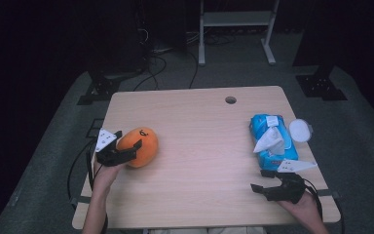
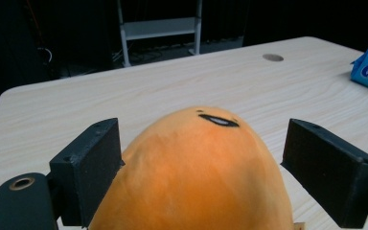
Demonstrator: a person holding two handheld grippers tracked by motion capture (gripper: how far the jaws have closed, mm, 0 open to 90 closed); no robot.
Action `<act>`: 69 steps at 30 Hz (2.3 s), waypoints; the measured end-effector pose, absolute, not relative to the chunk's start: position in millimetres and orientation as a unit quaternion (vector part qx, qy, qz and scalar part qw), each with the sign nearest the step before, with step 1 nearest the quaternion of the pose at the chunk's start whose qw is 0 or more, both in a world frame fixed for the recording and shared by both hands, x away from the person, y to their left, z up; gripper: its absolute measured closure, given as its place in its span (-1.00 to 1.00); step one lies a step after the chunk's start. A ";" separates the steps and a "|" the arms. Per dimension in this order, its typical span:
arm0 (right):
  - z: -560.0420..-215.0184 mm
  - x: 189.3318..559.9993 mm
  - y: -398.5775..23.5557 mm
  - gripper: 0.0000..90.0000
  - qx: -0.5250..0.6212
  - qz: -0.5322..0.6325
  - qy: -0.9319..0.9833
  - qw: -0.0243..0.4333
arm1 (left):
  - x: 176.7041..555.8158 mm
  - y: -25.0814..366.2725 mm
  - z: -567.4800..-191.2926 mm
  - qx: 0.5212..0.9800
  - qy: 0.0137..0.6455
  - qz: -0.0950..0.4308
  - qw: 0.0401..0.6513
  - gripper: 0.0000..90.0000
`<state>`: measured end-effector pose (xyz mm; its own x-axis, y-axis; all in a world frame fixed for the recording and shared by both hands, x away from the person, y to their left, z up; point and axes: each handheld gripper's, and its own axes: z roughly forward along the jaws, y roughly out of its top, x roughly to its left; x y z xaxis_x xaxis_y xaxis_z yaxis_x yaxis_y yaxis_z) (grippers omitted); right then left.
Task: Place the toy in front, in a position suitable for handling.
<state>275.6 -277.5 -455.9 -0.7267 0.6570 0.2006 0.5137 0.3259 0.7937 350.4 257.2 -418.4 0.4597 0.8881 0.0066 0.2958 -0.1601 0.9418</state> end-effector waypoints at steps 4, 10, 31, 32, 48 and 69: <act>-455.6 274.5 -276.6 -0.44 0.358 0.451 0.813 0.081 | 354.0 253.0 -426.5 0.717 0.427 0.306 0.458 -0.71; -455.8 274.5 -276.2 -0.44 0.358 0.450 0.814 0.079 | 355.2 250.3 -443.2 0.722 0.441 0.316 0.429 -0.69; -453.4 272.5 -274.9 -0.43 0.352 0.451 0.816 0.085 | 351.3 254.9 -435.9 0.720 0.460 0.298 0.426 0.05; -453.0 272.4 -275.5 -0.43 0.352 0.450 0.816 0.085 | 351.5 256.3 -435.1 0.717 0.462 0.296 0.429 0.08; -453.6 273.4 -275.8 -0.44 0.355 0.451 0.814 0.088 | 342.3 250.4 -409.1 0.693 0.436 0.241 0.521 0.11; -452.7 273.7 -278.0 -0.44 0.358 0.452 0.812 0.092 | 321.0 159.9 -390.1 0.741 0.317 0.181 0.563 0.09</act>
<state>273.7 -278.0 -452.7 -0.7264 0.6648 0.1746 0.4981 0.3341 0.8001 321.0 159.9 -390.1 0.7332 0.6743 -0.0881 0.2661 -0.1652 0.9497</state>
